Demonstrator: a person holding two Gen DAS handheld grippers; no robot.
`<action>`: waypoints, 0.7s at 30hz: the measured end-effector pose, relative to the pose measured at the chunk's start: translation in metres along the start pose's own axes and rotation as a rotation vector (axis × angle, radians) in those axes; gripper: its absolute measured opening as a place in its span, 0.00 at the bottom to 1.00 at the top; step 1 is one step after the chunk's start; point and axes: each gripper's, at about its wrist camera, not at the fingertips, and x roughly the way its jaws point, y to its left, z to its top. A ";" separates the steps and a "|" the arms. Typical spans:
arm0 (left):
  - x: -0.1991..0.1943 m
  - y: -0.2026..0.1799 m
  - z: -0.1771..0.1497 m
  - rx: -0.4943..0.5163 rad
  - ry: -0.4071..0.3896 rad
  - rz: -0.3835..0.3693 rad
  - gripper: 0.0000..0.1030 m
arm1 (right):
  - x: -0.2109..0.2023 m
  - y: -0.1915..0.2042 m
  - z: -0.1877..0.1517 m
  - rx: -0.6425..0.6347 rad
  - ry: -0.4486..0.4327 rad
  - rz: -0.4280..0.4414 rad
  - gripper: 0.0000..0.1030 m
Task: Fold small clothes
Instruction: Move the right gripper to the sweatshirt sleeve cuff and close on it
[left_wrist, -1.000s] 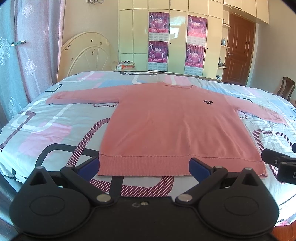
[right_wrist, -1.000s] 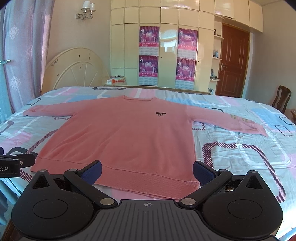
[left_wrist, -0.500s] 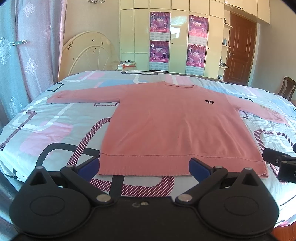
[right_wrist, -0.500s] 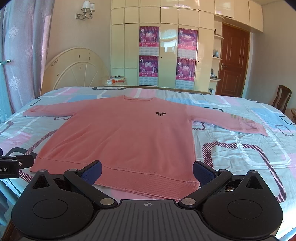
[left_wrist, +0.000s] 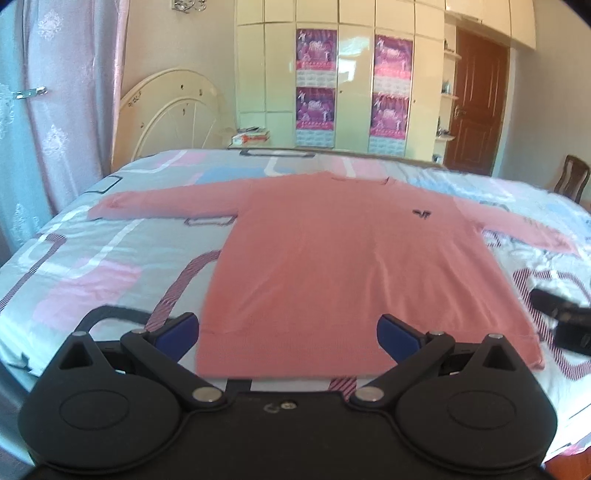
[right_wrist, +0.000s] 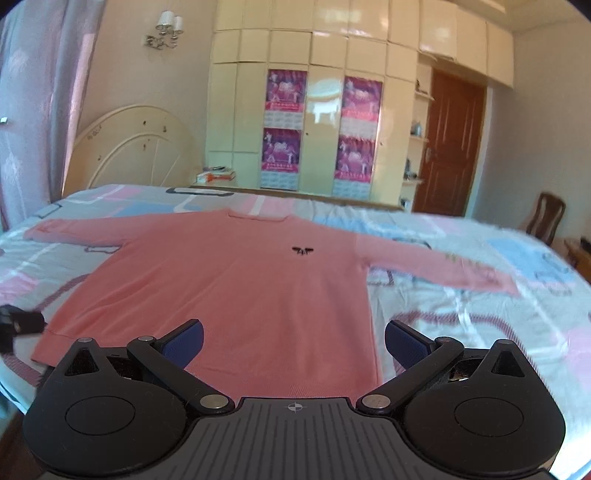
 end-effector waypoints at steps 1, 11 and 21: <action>0.005 0.002 0.004 -0.008 0.003 -0.029 1.00 | 0.005 0.001 0.001 -0.010 0.007 0.008 1.00; 0.053 0.001 0.039 0.020 -0.083 -0.081 0.99 | 0.049 -0.029 0.026 0.107 -0.002 -0.029 1.00; 0.096 -0.012 0.070 0.091 -0.123 -0.183 1.00 | 0.071 -0.101 0.047 0.279 -0.095 -0.231 1.00</action>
